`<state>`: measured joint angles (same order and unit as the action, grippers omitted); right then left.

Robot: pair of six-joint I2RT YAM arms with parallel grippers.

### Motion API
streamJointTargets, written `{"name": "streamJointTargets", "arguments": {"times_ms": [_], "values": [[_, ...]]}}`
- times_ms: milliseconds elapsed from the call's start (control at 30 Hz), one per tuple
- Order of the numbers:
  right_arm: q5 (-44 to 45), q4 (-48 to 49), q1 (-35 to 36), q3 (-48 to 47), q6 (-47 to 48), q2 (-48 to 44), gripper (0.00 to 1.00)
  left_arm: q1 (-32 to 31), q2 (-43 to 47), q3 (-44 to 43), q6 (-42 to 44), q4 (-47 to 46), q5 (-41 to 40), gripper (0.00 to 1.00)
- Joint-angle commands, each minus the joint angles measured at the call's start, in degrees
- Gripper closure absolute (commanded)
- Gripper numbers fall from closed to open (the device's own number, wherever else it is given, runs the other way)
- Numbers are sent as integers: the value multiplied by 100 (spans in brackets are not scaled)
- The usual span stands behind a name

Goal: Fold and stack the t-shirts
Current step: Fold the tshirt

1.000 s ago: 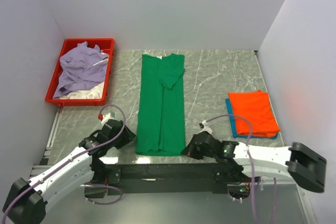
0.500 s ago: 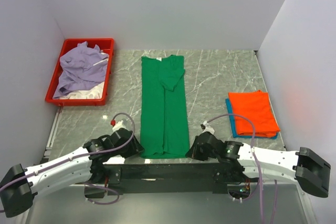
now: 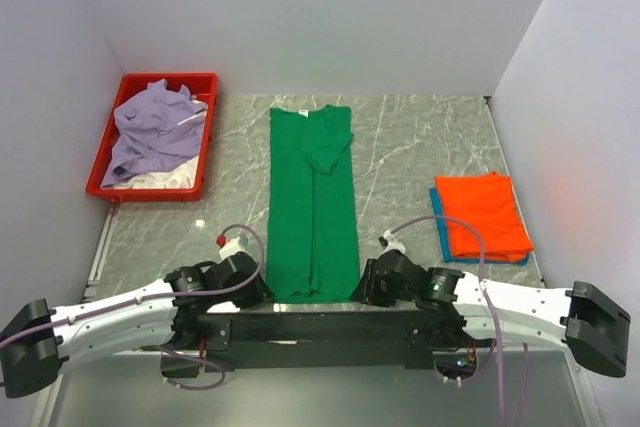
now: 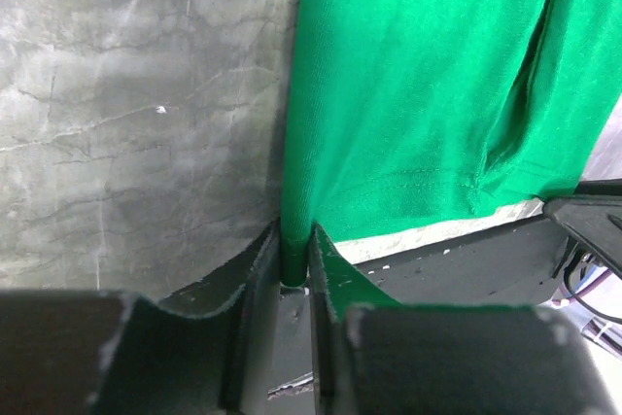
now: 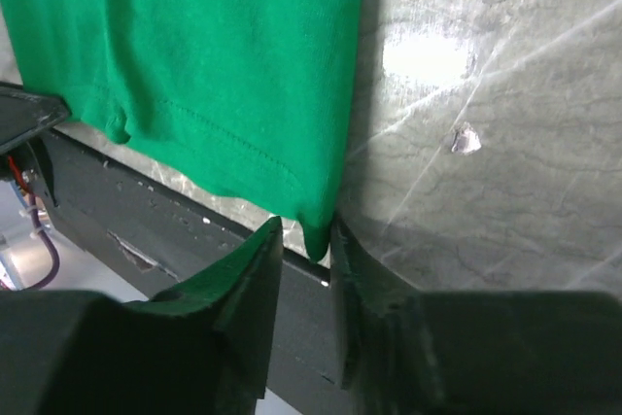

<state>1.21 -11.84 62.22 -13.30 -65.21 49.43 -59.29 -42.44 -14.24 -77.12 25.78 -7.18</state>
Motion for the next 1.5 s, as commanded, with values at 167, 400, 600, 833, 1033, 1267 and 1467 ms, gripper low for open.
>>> {"name": "streamJointTargets", "arguments": {"times_ms": [167,400,600,833,1033,1267,1467], "values": [[116,-398,-16,-208,-9,-311,64,-109,-107,-184,-66,287,-73,78],[248,-372,-52,-120,-62,-373,63,-101,33,-325,30,524,-143,55],[327,-284,-113,-94,-97,-311,64,-101,192,-387,-31,797,-354,53],[301,-232,-201,-6,-71,-355,64,-109,148,-202,-66,630,-389,58],[213,-109,-210,-15,-62,-206,66,-101,-10,-167,-22,385,-372,83],[63,-134,-201,-172,96,-91,79,-101,-283,-316,232,67,-240,97],[125,-583,-297,-778,509,-118,100,-101,-467,-965,548,322,-512,100]]}}
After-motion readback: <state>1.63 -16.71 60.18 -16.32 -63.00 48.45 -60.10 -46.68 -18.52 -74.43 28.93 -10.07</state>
